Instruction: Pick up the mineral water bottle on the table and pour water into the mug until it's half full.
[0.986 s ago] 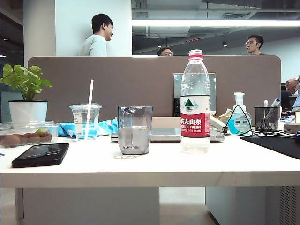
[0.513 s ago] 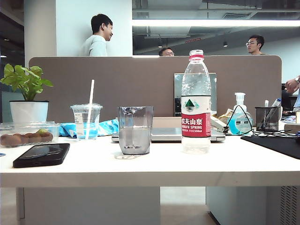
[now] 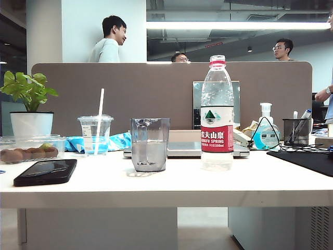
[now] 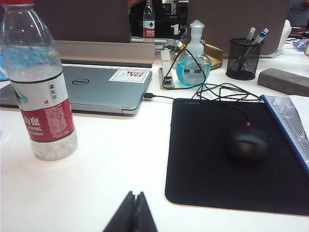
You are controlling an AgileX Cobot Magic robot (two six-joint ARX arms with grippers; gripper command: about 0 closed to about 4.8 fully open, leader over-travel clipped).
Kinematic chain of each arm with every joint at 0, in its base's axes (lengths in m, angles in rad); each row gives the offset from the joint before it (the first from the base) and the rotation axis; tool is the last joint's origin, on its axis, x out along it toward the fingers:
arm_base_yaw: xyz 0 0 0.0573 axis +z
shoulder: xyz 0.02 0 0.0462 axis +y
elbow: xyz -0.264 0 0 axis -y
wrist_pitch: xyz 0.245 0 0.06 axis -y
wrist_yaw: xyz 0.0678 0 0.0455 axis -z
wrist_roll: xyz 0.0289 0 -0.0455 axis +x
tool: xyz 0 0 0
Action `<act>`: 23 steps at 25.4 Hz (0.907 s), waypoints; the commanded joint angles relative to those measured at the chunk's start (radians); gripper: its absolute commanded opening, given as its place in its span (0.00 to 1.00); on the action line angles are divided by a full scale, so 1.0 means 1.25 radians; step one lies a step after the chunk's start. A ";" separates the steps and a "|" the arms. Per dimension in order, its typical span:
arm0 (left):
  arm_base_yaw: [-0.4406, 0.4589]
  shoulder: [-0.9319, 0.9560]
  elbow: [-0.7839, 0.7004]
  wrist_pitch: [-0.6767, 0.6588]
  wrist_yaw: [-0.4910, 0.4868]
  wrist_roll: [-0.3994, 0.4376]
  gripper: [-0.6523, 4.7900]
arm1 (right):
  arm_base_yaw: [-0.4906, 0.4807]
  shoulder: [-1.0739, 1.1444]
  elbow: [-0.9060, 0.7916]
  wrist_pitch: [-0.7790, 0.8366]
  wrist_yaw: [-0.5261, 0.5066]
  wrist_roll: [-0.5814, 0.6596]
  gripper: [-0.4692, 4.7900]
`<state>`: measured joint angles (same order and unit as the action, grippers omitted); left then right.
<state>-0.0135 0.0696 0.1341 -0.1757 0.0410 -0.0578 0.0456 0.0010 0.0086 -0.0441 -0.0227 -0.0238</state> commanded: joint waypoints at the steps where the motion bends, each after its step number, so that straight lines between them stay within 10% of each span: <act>1: 0.005 -0.035 -0.029 0.010 -0.003 0.001 0.11 | -0.001 0.000 -0.006 0.008 0.002 0.000 0.08; 23: 0.005 -0.050 -0.100 -0.005 0.000 -0.002 0.11 | -0.001 0.000 -0.006 0.008 0.001 0.000 0.08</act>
<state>-0.0067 0.0063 0.0097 -0.1776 0.0406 -0.0586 0.0456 0.0010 0.0086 -0.0441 -0.0227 -0.0238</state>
